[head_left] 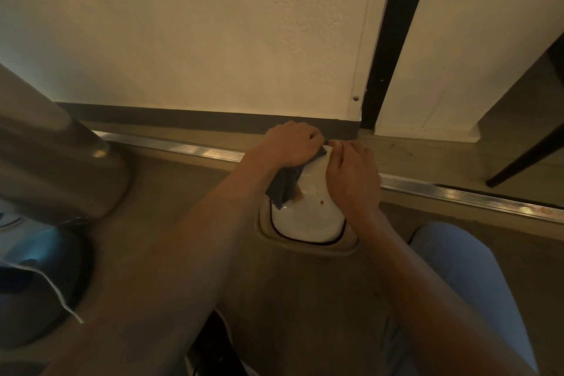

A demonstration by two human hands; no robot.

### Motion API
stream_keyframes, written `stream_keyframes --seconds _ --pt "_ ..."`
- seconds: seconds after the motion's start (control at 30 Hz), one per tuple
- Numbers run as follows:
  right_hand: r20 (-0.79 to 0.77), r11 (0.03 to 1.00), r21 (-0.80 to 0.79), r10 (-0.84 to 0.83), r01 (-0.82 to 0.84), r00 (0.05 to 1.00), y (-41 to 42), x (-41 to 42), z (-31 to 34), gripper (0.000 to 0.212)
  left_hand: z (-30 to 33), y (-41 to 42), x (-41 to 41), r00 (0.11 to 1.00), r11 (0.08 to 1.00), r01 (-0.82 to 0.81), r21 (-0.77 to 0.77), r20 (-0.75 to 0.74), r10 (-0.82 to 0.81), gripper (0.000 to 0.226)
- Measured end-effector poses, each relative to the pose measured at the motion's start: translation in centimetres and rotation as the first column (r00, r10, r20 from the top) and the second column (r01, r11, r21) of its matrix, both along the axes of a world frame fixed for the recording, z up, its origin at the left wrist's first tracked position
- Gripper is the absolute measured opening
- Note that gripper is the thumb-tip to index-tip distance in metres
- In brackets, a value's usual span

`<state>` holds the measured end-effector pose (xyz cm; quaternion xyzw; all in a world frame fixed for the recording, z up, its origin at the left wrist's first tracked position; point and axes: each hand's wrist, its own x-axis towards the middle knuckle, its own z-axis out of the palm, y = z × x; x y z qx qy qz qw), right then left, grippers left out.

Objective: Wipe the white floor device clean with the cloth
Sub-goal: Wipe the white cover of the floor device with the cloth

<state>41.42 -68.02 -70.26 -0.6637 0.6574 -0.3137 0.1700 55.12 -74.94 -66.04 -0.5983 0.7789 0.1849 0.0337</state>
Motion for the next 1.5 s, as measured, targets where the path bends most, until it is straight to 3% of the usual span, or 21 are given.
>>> stream_keyframes --seconds 0.13,0.3,0.47,0.63,0.77,0.9,1.07,1.13,1.3,1.5 --pt "0.047 0.999 0.032 -0.042 0.04 0.998 0.0 0.1 -0.3 0.032 -0.7 0.0 3.4 0.988 0.996 -0.089 0.021 -0.124 0.091 0.039" --pt "0.048 1.0 0.001 -0.024 0.024 0.999 0.0 0.2 -0.2 0.029 0.2 -0.3 0.5 0.996 1.0 -0.017 0.013 0.088 0.016 0.04" --pt "0.03 0.999 -0.008 -0.041 0.042 0.999 0.1 0.2 -0.1 0.031 -0.2 1.3 1.8 0.992 0.996 -0.052 -0.069 -0.12 0.044 0.04" --pt "0.045 0.999 0.02 -0.047 0.046 0.998 0.0 0.3 -0.2 0.031 0.1 0.3 1.5 0.989 0.995 -0.097 -0.003 0.11 0.096 0.046" --pt "0.034 1.0 -0.012 -0.008 0.008 0.999 0.3 0.2 0.2 0.025 -0.8 2.3 0.0 0.998 0.983 -0.033 -0.182 -0.062 0.022 0.04" --pt "0.067 0.999 0.004 -0.035 0.035 0.997 0.4 0.3 0.5 0.028 -2.2 5.0 3.7 0.962 0.924 -0.025 -0.382 -0.26 -0.082 0.04" --pt "0.085 0.999 0.024 -0.034 0.032 0.996 0.3 0.2 0.3 0.029 -4.2 8.7 3.7 0.932 0.771 0.041 -0.636 -0.254 -0.259 0.033" --pt "0.078 0.999 0.026 -0.035 0.034 0.996 0.2 0.3 0.1 0.03 -4.0 8.5 3.7 0.935 0.779 0.04 -0.626 -0.251 -0.251 0.033" --pt "0.077 1.0 0.008 -0.008 0.007 0.997 -0.1 -0.2 0.3 0.026 -2.5 5.6 0.6 0.974 0.893 -0.123 -0.432 -0.224 0.026 0.047" --pt "0.066 1.0 -0.016 -0.025 0.026 0.997 0.0 0.3 -0.4 0.029 -4.8 9.0 1.8 0.98 0.828 -0.048 -0.559 -0.186 -0.069 0.038"
